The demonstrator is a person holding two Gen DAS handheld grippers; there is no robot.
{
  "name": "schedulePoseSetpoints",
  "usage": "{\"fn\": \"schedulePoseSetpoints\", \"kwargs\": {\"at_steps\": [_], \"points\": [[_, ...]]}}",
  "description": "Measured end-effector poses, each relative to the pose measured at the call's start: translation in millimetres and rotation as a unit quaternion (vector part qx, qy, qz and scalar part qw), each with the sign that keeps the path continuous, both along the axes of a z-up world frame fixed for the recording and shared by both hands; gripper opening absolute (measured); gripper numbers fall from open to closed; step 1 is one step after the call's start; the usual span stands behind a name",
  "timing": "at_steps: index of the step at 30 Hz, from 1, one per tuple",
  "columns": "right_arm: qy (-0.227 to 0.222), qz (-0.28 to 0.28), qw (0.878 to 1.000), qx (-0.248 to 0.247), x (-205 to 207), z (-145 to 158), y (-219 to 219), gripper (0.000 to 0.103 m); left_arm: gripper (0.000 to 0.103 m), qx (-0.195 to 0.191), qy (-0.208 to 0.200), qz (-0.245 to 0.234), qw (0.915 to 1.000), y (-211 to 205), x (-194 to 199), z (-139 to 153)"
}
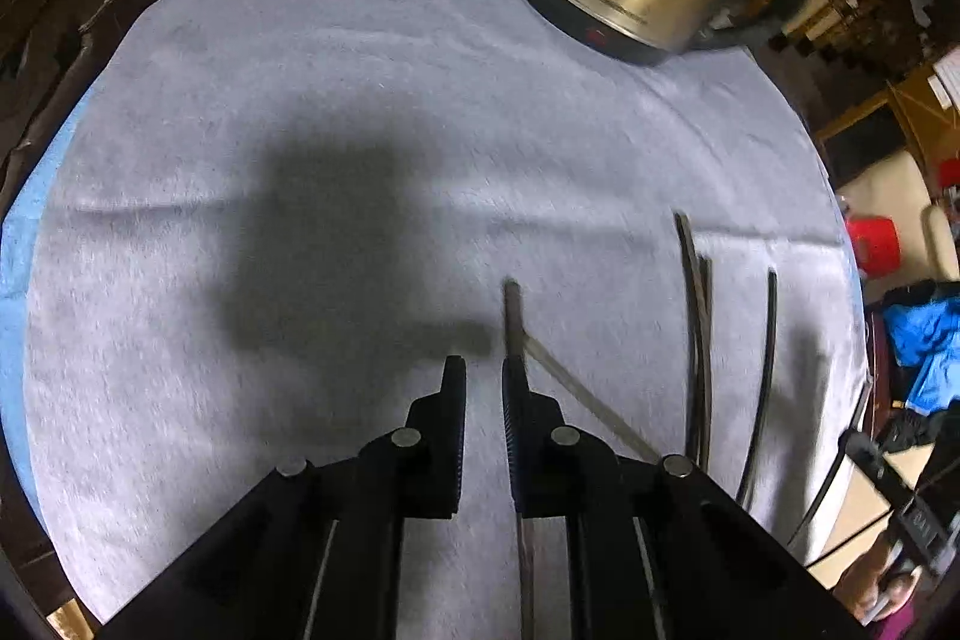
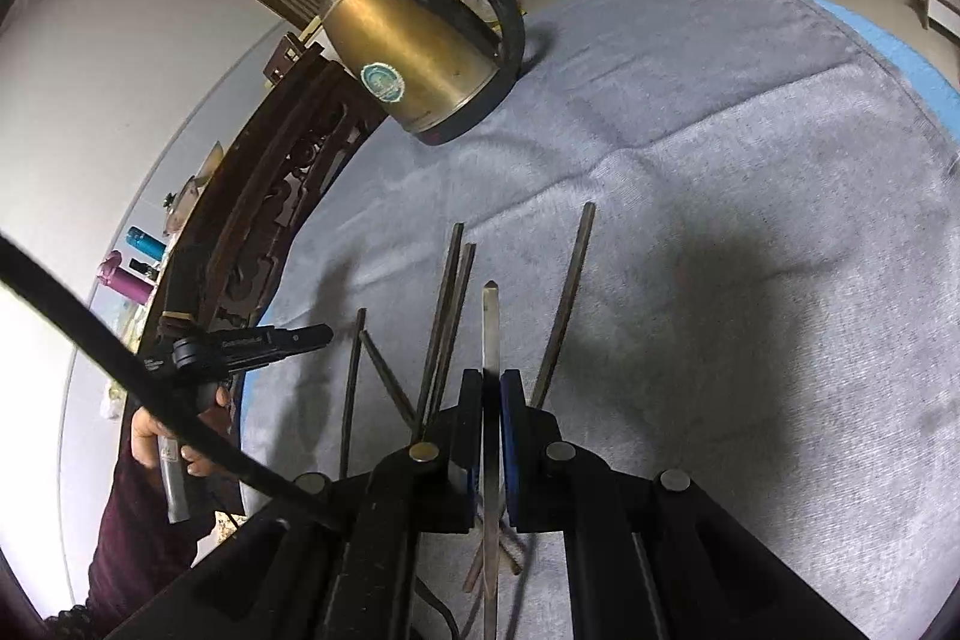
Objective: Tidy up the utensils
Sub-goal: 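Lift both chopsticks upright and carry them over the metal cup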
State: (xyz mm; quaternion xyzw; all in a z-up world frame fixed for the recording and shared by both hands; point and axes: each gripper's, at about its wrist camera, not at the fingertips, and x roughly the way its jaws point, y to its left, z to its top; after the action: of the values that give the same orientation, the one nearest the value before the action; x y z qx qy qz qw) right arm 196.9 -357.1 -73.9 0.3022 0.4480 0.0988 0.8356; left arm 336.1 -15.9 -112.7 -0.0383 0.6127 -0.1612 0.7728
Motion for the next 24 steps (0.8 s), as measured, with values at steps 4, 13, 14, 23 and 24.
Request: {"fn": "schedulePoseSetpoints", "kwargs": {"at_steps": [4, 13, 14, 23, 24], "points": [[0.000, 0.003, 1.000, -0.001, -3.3, -1.2, 4.4, 0.006, 0.013, 0.012, 0.014, -0.031, 0.9994, -25.2, -17.8, -11.1], [0.003, 0.007, 1.000, -0.005, -3.7, -0.2, 8.2, 0.006, 0.006, 0.053, 0.005, -0.015, 0.9985, -42.5, 13.4, -21.9], [0.002, 0.007, 1.000, -0.006, -3.6, 0.8, 8.8, 0.006, 0.006, 0.049, 0.003, -0.012, 0.9987, -41.4, 14.3, -20.8], [-0.052, 0.016, 0.998, -0.025, -18.1, 35.4, 27.7, 0.006, 0.006, 0.015, -0.083, 0.001, 0.9964, -15.3, -38.2, 40.3], [-0.059, 0.015, 0.998, -0.028, -20.8, 40.0, 29.8, 0.006, 0.006, 0.011, -0.097, 0.001, 0.9952, -18.2, -45.1, 54.5]]}}
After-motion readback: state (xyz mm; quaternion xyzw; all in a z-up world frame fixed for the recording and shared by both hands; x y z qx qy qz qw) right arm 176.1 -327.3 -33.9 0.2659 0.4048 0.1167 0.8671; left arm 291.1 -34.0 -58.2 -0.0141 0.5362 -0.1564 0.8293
